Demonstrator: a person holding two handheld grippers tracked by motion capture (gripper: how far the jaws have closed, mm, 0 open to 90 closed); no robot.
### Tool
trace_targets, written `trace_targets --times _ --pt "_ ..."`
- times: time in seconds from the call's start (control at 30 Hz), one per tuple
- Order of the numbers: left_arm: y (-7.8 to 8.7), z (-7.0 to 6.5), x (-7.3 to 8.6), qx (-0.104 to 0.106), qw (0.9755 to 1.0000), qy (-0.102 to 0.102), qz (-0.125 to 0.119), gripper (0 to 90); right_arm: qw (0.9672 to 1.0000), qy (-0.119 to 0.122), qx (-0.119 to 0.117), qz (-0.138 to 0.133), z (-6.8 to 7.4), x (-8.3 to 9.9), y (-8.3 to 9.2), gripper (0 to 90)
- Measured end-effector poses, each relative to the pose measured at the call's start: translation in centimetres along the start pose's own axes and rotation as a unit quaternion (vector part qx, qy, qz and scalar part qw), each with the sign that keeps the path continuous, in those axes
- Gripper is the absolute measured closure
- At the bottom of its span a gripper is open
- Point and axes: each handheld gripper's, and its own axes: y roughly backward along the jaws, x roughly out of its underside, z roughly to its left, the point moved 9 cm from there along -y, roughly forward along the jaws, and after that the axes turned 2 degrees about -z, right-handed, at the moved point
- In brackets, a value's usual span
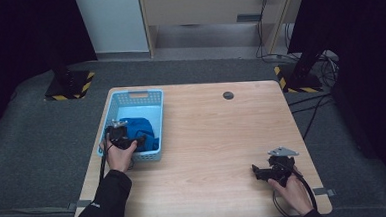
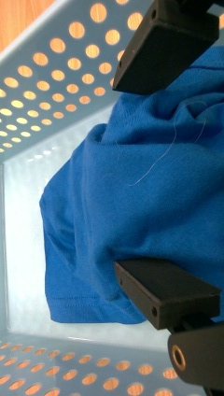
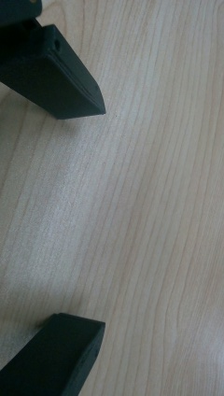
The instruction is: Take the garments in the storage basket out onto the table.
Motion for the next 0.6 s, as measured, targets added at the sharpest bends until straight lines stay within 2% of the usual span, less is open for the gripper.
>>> trace_targets --times 0.3,0.6 --pt "-0.24 -0.04 0.10 -0.005 0.9999 0.001 0.014 16.3 1.0000 0.000 0.000 0.000 0.00 0.00 0.00 0.4" --pt "-0.45 -0.16 0.25 -0.010 0.9995 -0.010 0.030 25.7 1.0000 0.000 0.000 0.000 0.00 0.00 0.00 0.4"
